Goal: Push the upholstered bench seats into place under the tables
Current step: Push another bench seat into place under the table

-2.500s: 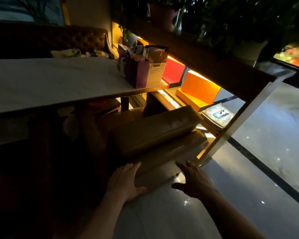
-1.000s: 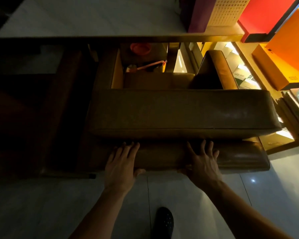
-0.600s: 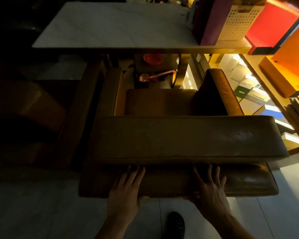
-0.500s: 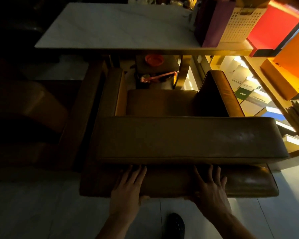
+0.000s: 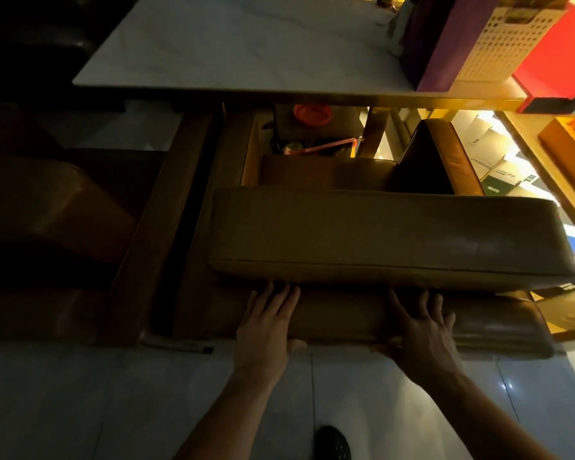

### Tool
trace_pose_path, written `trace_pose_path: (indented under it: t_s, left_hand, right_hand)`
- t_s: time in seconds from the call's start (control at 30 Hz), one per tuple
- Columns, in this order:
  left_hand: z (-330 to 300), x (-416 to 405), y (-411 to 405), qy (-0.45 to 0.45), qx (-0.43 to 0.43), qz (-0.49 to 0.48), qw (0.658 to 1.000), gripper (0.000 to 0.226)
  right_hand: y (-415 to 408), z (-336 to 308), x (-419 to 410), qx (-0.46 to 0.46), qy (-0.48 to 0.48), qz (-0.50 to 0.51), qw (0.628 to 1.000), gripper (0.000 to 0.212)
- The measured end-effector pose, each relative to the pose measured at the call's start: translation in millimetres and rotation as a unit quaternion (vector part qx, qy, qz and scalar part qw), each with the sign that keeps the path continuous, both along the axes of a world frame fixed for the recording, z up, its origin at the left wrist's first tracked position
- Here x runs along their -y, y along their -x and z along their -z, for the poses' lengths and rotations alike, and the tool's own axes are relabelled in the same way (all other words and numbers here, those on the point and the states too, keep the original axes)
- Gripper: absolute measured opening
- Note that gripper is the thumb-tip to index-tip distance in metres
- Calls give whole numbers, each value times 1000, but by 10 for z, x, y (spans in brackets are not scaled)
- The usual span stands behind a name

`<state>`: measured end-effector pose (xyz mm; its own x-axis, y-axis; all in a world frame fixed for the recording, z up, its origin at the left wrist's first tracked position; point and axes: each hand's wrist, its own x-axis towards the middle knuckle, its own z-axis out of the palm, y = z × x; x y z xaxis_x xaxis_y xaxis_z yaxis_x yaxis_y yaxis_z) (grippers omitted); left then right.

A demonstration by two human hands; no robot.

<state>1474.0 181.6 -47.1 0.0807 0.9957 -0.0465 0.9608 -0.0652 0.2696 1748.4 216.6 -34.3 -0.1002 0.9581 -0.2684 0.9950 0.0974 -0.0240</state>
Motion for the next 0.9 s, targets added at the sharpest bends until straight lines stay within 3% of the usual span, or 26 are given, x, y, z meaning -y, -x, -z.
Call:
trace_pose_path:
  t_s: [0.9]
  left_hand:
    - [-37,128,-119,-17,27,-33,999,95]
  right_hand:
    - [-91,59,76,13,-13,-17,1000,107]
